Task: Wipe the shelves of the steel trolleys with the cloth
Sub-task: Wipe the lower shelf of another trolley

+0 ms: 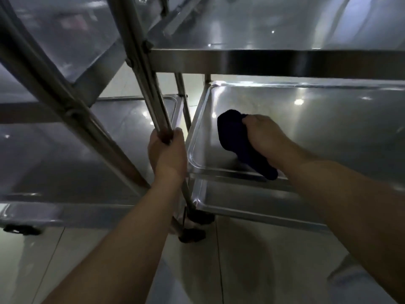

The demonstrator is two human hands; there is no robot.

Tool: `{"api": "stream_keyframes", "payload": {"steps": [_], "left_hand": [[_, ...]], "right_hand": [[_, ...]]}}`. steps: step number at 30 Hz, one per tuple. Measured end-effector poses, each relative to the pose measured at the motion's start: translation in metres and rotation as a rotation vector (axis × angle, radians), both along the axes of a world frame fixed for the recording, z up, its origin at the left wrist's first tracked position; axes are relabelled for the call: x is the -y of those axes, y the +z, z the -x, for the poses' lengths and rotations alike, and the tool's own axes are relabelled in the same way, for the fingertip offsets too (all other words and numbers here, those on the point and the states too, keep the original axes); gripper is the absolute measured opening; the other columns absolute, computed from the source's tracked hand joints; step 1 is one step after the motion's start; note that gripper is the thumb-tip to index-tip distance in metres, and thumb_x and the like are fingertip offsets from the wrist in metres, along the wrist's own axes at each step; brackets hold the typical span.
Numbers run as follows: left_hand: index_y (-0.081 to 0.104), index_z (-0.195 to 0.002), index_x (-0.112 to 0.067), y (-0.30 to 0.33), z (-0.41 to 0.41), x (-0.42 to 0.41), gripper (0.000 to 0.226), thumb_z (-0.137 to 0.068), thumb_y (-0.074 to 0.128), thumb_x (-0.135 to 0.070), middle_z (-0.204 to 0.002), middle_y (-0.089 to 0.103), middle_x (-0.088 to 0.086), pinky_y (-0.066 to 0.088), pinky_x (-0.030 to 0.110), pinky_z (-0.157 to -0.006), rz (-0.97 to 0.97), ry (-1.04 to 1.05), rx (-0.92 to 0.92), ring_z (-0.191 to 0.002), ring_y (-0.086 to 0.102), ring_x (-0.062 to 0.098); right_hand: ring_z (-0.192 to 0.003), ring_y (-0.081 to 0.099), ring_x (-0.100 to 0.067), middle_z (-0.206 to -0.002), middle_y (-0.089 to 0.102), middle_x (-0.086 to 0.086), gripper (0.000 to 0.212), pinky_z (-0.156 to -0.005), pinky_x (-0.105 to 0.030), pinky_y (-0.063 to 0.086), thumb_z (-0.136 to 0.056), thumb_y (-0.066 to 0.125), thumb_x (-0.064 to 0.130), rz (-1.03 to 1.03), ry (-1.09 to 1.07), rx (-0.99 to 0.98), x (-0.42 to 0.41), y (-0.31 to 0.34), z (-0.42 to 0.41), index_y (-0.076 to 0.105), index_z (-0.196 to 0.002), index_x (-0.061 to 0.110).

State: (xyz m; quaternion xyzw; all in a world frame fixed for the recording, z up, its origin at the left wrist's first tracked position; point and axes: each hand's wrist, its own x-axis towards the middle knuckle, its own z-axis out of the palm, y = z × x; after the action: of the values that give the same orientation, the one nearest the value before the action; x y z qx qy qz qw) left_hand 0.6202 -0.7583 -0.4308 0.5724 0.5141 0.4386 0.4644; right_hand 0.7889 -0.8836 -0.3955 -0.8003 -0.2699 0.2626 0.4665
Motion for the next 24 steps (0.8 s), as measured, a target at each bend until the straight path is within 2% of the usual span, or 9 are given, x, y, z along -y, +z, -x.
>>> {"api": "stream_keyframes", "payload": {"steps": [4,7,9,11,13,15,17,24], "left_hand": [[0.062,-0.087,-0.03,-0.002,0.002,0.001,0.015,-0.085,0.063,-0.045,-0.076,0.069,-0.02,0.045,0.021,-0.05,-0.029,-0.036,0.003,-0.062,0.066,-0.003],[0.063,-0.087,-0.031,-0.002,0.003,0.001,0.015,-0.086,0.062,-0.046,-0.077,0.071,-0.014,0.045,0.014,-0.043,-0.036,-0.057,0.017,-0.06,0.067,0.0],[0.063,-0.085,-0.03,-0.003,0.003,0.001,0.016,-0.087,0.063,-0.045,-0.077,0.072,-0.011,0.041,0.008,-0.042,-0.056,-0.054,0.012,-0.061,0.067,0.001],[0.064,-0.084,-0.028,-0.006,0.001,0.0,0.016,-0.088,0.064,-0.043,-0.076,0.072,-0.01,0.041,0.007,-0.044,-0.076,-0.027,0.014,-0.062,0.068,0.002],[0.064,-0.083,-0.026,-0.009,-0.001,-0.001,0.016,-0.089,0.065,-0.04,-0.073,0.072,-0.005,0.046,0.013,-0.051,-0.096,0.009,0.023,-0.061,0.067,0.005],[0.063,-0.083,-0.025,-0.014,-0.002,-0.004,0.016,-0.09,0.064,-0.04,-0.073,0.07,-0.002,0.049,0.02,-0.056,-0.129,0.033,0.008,-0.061,0.067,0.008],[0.061,-0.083,-0.026,-0.017,-0.002,-0.005,0.017,-0.09,0.062,-0.041,-0.074,0.069,-0.002,0.048,0.02,-0.055,-0.166,0.034,-0.011,-0.06,0.065,0.007],[0.056,-0.077,-0.032,-0.018,-0.008,-0.006,0.017,-0.091,0.062,-0.039,-0.071,0.065,-0.007,0.044,0.012,-0.052,-0.22,0.1,-0.023,-0.059,0.063,0.001]], "right_hand": [[-0.075,0.056,-0.017,-0.083,0.06,0.0,0.035,-0.062,-0.03,0.036,-0.105,0.036,0.03,-0.047,-0.03,0.202,-0.013,-0.016,0.012,0.058,-0.084,0.011],[-0.071,0.051,-0.002,-0.08,0.053,0.013,0.029,-0.06,-0.02,0.034,-0.106,0.035,0.034,-0.072,0.0,0.427,-0.025,-0.026,0.031,0.057,-0.097,0.017],[-0.07,0.053,-0.006,-0.083,0.053,0.01,0.03,-0.062,-0.025,0.039,-0.107,0.035,0.036,-0.057,0.081,0.614,-0.033,-0.039,0.045,0.059,-0.111,0.018],[-0.084,0.062,-0.018,-0.099,0.063,0.002,0.032,-0.077,-0.038,0.05,-0.107,0.036,0.036,0.008,0.221,0.731,-0.043,-0.058,0.057,0.059,-0.12,0.018],[-0.121,0.059,-0.025,-0.132,0.063,0.0,0.039,-0.103,-0.047,0.045,-0.108,0.033,0.039,0.154,0.399,0.744,-0.052,-0.077,0.068,0.054,-0.137,0.024],[-0.153,0.029,-0.023,-0.164,0.037,0.005,0.051,-0.123,-0.051,0.021,-0.109,0.026,0.045,0.265,0.551,0.764,-0.06,-0.093,0.075,0.035,-0.157,0.031],[-0.159,0.009,-0.021,-0.172,0.018,0.008,0.056,-0.125,-0.053,0.007,-0.109,0.021,0.049,0.299,0.598,0.794,-0.067,-0.102,0.073,0.021,-0.163,0.035],[-0.16,-0.002,-0.018,-0.173,0.006,0.01,0.058,-0.127,-0.052,-0.001,-0.108,0.018,0.049,0.385,0.504,0.711,-0.06,-0.103,0.061,0.014,-0.165,0.035]]}}
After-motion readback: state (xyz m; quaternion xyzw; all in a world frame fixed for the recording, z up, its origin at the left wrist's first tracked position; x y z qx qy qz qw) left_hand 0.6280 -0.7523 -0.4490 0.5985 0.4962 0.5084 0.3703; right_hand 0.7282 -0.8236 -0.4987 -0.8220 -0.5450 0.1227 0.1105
